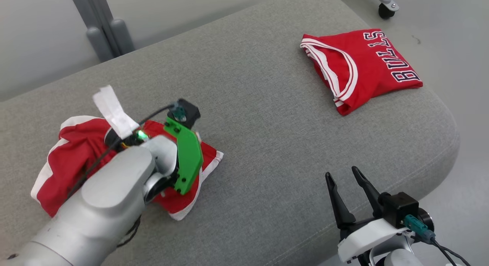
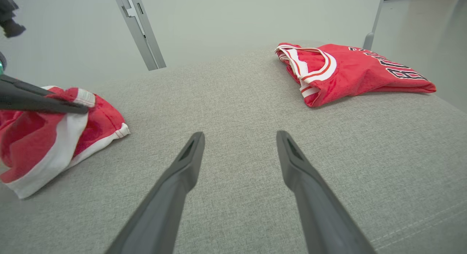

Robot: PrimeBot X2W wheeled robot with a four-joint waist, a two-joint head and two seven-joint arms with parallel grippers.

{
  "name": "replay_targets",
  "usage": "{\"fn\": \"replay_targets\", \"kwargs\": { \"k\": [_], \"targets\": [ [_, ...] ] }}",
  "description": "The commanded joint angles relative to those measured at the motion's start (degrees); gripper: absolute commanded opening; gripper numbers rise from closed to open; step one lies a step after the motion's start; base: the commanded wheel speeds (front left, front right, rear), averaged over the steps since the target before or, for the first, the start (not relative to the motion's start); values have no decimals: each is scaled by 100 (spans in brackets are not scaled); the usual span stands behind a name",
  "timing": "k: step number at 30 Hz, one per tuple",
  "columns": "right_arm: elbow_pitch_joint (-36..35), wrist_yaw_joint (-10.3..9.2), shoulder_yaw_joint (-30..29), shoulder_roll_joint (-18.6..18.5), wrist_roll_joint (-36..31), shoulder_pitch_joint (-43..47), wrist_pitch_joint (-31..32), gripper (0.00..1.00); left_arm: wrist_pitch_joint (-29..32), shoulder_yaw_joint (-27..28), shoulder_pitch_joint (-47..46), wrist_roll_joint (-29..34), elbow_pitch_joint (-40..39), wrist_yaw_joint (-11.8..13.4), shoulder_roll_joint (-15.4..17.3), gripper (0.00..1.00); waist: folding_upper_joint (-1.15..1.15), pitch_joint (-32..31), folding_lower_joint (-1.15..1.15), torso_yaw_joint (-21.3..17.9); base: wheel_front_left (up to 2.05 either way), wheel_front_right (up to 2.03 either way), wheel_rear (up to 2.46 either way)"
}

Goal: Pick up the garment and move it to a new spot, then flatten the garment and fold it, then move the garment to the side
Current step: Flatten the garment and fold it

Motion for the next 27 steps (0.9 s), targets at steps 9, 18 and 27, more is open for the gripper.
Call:
{"fn": "replay_targets", "kwargs": {
  "k": [9, 18, 27],
  "targets": [
    [77, -9, -146, -7, -103, 113, -16, 100, -2239, 1005, -400, -50, -389, 493, -261, 0, 0, -227, 0, 345, 0, 0, 0],
    [142, -9, -97, -8, -206, -33, -16, 100, -4237, 1637, -922, 188, -185, 518, -533, 0, 0, -446, 0, 272, 0, 0, 0],
    [114, -9, -340, -6, -242, 170, -16, 100, -4500, 2623, -183, 740, -1117, 344, -1008, 0, 0, -474, 0, 411, 0, 0, 0]
  ]
}}
